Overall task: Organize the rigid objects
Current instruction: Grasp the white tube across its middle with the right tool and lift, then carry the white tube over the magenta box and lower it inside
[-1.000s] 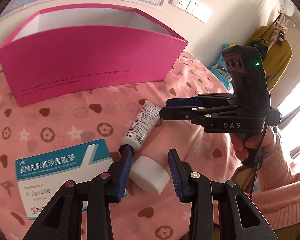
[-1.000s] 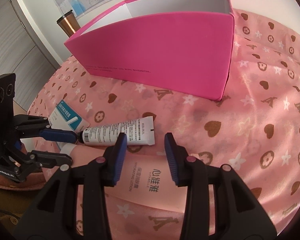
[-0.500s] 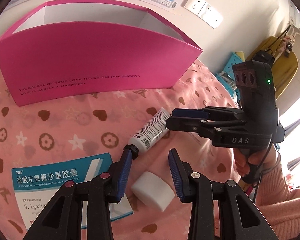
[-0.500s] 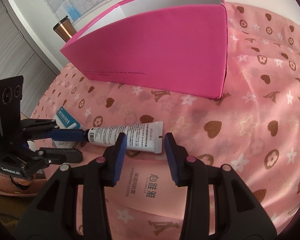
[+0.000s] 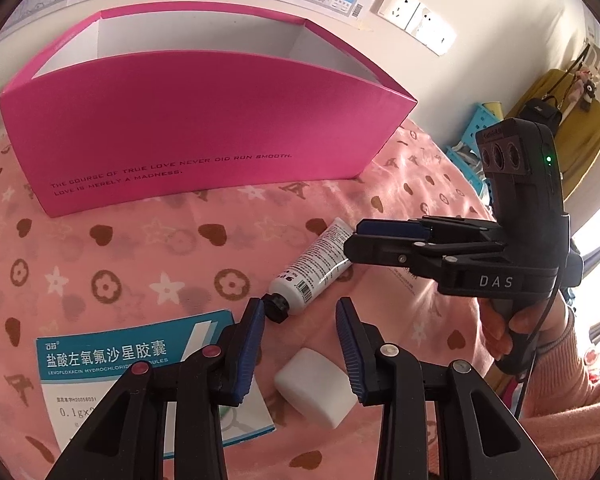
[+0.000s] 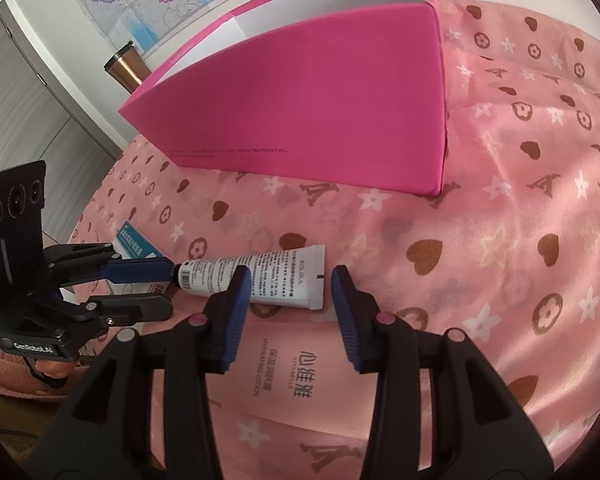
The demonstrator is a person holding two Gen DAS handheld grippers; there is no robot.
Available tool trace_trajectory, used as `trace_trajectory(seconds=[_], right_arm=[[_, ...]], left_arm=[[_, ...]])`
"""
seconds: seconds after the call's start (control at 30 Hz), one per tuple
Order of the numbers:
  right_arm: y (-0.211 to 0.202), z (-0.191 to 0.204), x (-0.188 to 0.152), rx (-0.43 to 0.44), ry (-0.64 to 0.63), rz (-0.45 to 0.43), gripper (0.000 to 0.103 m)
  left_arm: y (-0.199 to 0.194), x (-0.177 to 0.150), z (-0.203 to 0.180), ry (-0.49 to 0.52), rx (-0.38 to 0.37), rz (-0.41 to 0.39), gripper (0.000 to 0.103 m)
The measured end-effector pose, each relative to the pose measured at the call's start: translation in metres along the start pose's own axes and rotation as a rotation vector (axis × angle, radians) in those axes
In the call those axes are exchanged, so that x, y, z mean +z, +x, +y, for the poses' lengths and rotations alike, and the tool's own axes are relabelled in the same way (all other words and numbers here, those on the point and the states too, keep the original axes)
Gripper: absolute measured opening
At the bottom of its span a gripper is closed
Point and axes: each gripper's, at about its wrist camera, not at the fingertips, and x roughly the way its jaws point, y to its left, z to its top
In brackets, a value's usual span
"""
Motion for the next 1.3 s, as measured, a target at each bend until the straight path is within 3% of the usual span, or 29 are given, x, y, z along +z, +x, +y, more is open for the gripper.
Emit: trace_trajectory(seconds=[0.67,1.3], right_arm=[[-0.009,-0.001,-0.004,0.05,0.054,-0.052,0.05],[-0.056,0.022,0.013,0.052,0.02,-0.189,0.05]], left_arm=[[0.002,0.001,-0.001,-0.003,0.02,-0.01,0.035],[-0.041,0.03,-0.013,0.075,0.05,-0.159,0.035]])
